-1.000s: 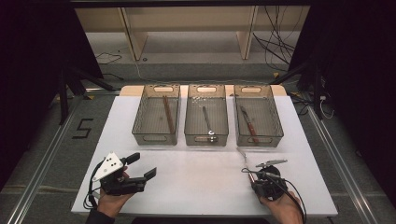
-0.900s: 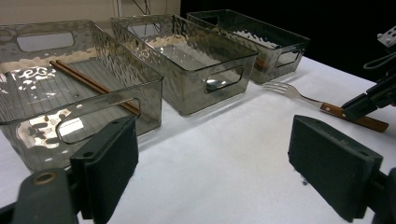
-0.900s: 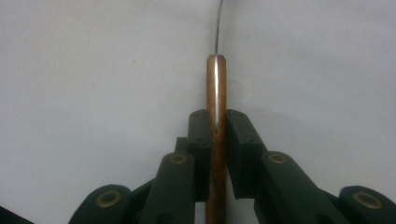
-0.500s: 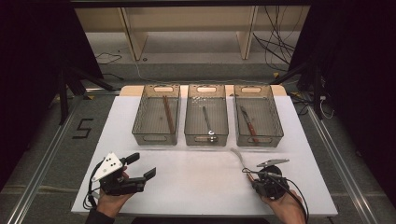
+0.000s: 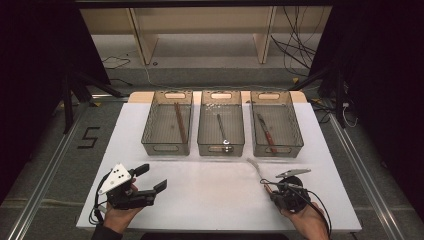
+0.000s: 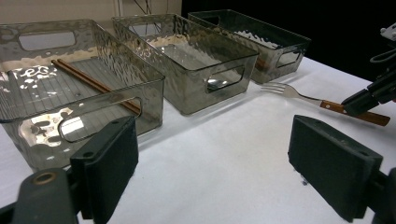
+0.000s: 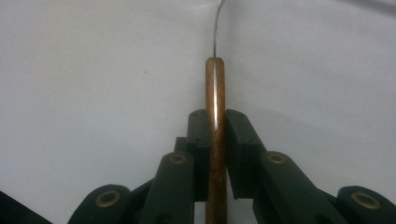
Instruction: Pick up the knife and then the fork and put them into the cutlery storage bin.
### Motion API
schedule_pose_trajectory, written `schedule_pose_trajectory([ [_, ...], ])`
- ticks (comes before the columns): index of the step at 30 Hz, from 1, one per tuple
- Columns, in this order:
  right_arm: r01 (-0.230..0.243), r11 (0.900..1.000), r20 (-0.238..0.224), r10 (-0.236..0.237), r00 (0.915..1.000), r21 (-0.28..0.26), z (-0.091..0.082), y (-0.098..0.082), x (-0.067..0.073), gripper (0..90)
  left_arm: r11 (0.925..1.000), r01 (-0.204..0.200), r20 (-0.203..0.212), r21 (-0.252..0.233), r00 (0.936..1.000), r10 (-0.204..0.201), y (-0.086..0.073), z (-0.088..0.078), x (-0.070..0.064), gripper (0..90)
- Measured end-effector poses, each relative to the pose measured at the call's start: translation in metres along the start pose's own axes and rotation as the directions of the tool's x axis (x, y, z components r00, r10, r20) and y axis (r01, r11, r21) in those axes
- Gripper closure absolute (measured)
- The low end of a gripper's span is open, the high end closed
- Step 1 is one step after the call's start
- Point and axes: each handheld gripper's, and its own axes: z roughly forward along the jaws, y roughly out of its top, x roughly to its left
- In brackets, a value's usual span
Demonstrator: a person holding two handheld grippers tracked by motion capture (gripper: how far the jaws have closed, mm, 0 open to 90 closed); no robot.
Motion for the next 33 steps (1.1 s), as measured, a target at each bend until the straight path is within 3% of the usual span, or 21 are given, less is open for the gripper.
schedule_pose_trajectory([
  [8, -0.004, 1.000, -0.026, 0.003, 0.9996, -0.029, -0.009, 0.000, -0.002, 81.4, 1.0000, 0.001, -0.001, 0.000, 1.0000, -0.001, 0.000, 0.000, 0.000, 15.7],
  [16, -0.018, 0.996, -0.073, 0.012, 0.9973, -0.088, -0.030, 0.005, -0.007, 81.5, 1.0000, 0.002, -0.003, 0.001, 1.0000, -0.002, 0.000, 0.000, 0.000, 15.7],
  [19, -0.022, 0.993, -0.063, 0.015, 0.9979, -0.115, -0.039, 0.012, -0.013, 81.5, 1.0000, 0.005, -0.003, 0.001, 1.0000, -0.005, -0.001, 0.000, 0.001, 15.7],
  [26, -0.059, 0.977, -0.026, 0.055, 0.9982, -0.206, -0.052, 0.051, -0.039, 81.5, 1.0000, 0.002, -0.003, 0.000, 1.0000, -0.002, 0.000, 0.002, 0.000, 15.7],
  [33, -0.115, 0.961, -0.011, 0.115, 0.9933, -0.251, -0.043, 0.103, -0.065, 81.4, 1.0000, 0.006, -0.004, -0.004, 1.0000, -0.006, 0.000, 0.001, 0.001, 15.7],
])
